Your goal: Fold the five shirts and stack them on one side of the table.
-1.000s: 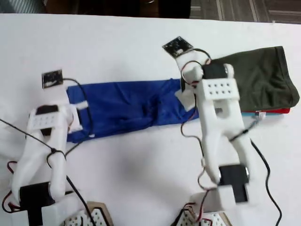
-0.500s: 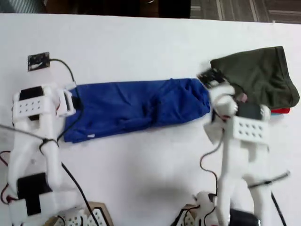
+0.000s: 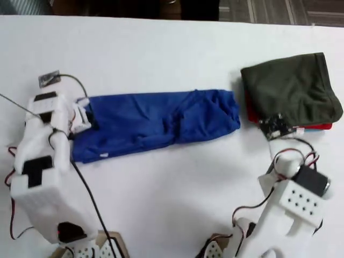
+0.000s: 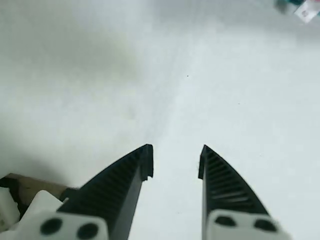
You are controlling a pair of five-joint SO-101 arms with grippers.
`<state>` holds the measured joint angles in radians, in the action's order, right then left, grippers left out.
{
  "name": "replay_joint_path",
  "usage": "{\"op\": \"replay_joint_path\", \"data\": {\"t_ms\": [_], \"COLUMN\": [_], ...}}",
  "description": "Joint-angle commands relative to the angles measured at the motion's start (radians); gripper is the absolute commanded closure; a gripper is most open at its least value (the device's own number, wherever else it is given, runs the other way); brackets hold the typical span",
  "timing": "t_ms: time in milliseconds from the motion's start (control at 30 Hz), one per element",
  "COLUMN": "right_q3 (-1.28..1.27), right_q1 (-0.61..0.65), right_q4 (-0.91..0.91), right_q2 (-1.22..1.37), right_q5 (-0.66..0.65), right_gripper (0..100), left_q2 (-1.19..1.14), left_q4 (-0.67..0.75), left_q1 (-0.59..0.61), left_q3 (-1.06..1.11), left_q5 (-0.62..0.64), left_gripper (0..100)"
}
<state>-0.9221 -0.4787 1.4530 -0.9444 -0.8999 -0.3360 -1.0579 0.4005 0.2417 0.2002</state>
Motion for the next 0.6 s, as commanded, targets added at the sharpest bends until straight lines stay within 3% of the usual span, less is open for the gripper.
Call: {"op": "replay_joint_path", "data": {"t_ms": [0, 300, 567], "right_q3": [-0.054, -0.270, -0.466], "right_q1": [-0.008, -0.015, -0.010], "right_q4": [-0.016, -0.157, -0.263], "right_q2": [-0.077, -0.196, -0.341], "right_q5": [-0.005, 0.003, 0.003], "right_gripper": [84.0, 84.0, 84.0], "left_q2": [-0.041, -0.058, -0.133], "left_q4": [-0.003, -0.132, -0.189], "left_q1": [-0.032, -0.235, -0.247], "left_q3": [-0.053, -0.085, -0.145], "left_q5": [0.006, 0.009, 0.005], "left_gripper": [70, 70, 71]}}
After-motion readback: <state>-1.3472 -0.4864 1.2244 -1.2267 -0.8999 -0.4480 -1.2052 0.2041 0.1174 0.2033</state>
